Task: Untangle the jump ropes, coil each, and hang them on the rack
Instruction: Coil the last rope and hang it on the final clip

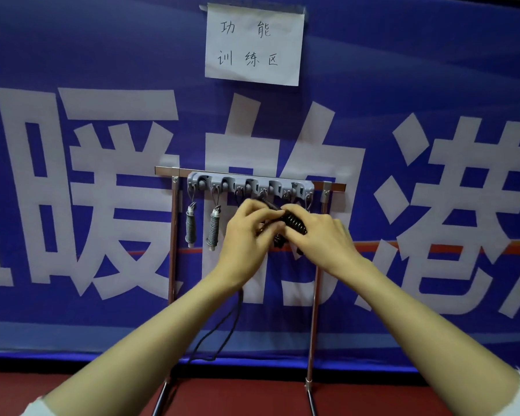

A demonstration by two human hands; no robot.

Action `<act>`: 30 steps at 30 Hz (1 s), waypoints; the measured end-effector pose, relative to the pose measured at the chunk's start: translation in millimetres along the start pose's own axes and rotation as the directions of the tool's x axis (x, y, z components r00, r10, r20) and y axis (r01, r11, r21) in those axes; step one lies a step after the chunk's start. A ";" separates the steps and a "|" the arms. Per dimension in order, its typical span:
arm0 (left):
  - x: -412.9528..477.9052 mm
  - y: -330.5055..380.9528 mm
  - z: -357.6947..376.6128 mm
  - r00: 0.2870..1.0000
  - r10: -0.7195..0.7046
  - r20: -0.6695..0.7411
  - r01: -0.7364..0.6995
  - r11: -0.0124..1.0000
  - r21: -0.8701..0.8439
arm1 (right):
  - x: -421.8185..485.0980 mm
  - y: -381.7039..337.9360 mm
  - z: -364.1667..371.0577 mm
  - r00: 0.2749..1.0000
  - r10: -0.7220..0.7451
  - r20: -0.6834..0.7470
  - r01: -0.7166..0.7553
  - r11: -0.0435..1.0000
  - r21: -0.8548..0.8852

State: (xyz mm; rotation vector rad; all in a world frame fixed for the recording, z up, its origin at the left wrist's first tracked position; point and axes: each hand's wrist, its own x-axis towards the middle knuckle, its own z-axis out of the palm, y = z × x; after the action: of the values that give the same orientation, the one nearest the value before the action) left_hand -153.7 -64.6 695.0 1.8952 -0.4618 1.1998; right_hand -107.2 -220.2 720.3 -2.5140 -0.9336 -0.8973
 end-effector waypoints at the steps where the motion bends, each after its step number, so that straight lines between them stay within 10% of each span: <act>1: -2.9 8.9 2.0 0.979 -0.197 0.060 0.205 0.957 -0.205 | 0.6 -1.4 2.1 0.999 -0.005 -0.045 0.003 0.999 -0.042; 4: 3.5 19.6 -7.4 0.747 -0.512 0.424 0.664 0.564 -0.490 | 4.1 0.1 7.0 0.953 -0.169 -0.249 0.112 0.967 -0.228; 7: 14.2 12.9 -27.4 0.461 -0.470 0.753 0.887 0.253 -0.385 | 7.3 2.5 4.1 0.853 -0.389 -0.349 0.251 0.890 -0.379; 9: 12.2 10.1 -31.3 0.406 -0.384 0.829 0.914 0.182 -0.364 | 10.4 4.7 0.8 0.777 -0.499 -0.383 0.328 0.841 -0.430; 14: 3.0 12.8 -28.4 0.462 -0.399 0.792 0.884 0.140 -0.445 | 11.4 3.1 -8.9 0.745 -0.563 -0.358 0.411 0.810 -0.420; 21: 7.4 9.9 -28.2 0.744 -0.394 0.540 0.616 0.718 -0.324 | -3.6 1.1 -24.9 0.955 -0.246 -0.165 0.252 0.968 0.018; 30: -2.9 5.2 -17.8 0.810 -0.289 0.511 0.575 0.564 -0.593 | -6.6 -6.2 -34.0 0.992 -0.011 0.122 -0.050 0.874 0.483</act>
State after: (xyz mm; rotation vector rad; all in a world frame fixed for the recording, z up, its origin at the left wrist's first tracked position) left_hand -168.7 -53.9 698.4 1.3635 -0.5136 0.2210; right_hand -130.5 -235.0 742.1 -2.1493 -1.0186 -0.4297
